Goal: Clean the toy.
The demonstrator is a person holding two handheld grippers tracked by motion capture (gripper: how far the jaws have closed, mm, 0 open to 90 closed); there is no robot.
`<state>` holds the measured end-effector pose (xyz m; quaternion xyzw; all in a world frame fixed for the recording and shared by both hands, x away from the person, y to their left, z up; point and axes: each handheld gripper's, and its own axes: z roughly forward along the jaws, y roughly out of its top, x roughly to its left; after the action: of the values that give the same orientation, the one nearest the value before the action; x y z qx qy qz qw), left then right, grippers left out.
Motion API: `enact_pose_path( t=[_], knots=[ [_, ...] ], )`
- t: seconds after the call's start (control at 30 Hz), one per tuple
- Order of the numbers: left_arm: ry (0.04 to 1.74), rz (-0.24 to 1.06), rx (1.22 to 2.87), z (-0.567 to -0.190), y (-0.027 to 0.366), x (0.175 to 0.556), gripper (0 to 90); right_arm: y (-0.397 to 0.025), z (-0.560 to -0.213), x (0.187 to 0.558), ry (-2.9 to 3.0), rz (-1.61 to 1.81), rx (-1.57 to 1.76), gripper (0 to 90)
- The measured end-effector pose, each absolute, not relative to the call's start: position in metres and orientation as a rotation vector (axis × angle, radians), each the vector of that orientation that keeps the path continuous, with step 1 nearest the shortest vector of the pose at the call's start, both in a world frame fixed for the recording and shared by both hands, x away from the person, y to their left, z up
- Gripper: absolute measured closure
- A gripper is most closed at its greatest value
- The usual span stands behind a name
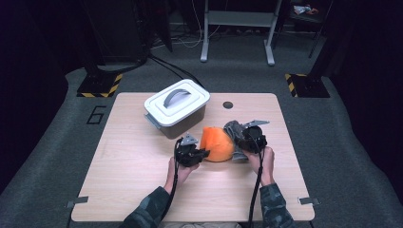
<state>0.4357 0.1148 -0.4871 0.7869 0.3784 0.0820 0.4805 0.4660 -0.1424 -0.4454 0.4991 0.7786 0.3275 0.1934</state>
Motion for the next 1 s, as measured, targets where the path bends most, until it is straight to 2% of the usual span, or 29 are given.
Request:
enact_pose_path(
  t=[0.6, 0.8, 1.0],
  knots=[
    [0.927, 0.197, 1.916, -0.488, 0.115, 0.435, 81.7, -0.157, -0.482, 0.480, 2.240, 0.821, 1.542, 69.0],
    [0.927, 0.201, 1.929, -0.488, 0.115, 0.436, 81.6, -0.157, -0.468, 0.474, 2.200, 0.820, 1.492, 69.0],
    [0.926, 0.205, 1.921, -0.488, 0.114, 0.436, 81.5, -0.150, -0.437, 0.463, 2.166, 0.894, 1.416, 69.0]
  ],
)
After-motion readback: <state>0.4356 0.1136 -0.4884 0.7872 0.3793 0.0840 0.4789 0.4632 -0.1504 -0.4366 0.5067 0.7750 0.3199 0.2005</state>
